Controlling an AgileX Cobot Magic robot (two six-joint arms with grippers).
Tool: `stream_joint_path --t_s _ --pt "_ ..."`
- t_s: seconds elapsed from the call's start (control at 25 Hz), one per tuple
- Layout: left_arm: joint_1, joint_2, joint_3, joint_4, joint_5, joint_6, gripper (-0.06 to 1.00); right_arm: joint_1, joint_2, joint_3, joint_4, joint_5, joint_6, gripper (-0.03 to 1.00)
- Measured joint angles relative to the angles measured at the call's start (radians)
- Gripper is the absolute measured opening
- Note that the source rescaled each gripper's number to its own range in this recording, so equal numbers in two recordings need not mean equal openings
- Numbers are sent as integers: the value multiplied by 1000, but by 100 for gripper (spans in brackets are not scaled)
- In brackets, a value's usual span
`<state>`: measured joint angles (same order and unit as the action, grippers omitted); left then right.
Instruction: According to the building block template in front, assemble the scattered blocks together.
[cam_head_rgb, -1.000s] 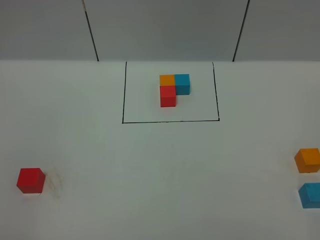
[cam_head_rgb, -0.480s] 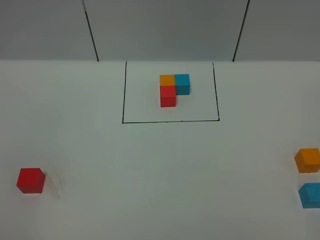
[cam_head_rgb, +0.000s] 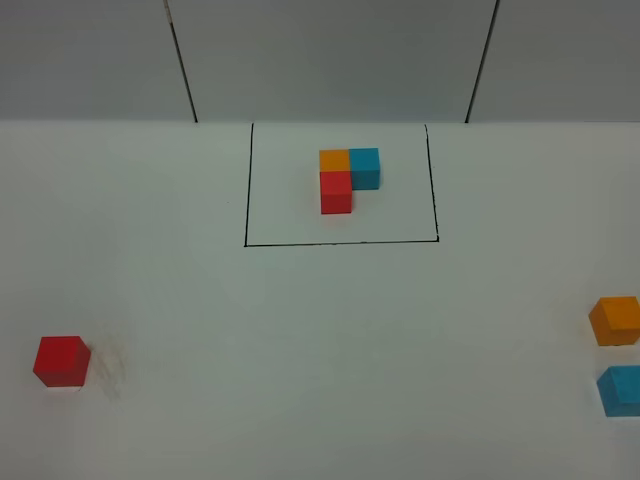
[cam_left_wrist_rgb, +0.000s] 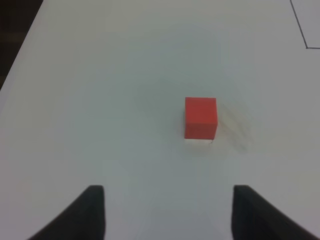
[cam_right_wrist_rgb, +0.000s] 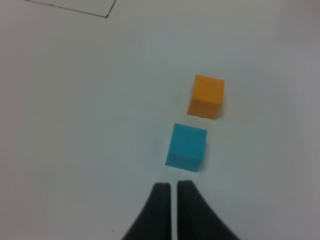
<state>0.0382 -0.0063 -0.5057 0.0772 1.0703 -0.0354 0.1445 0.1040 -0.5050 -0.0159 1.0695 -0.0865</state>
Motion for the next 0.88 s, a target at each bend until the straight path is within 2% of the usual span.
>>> stream_joint_path --t_s 0.12,0.24,0.88 --pt "0 0 0 25 -1 -1 92 0 0 0 0 0 0 0" --pt "0 0 0 32 -1 -1 98 0 0 0 0 0 0 0" --pt "0 25 -18 32 1 -26 100 0 0 0 0 0 0 0"
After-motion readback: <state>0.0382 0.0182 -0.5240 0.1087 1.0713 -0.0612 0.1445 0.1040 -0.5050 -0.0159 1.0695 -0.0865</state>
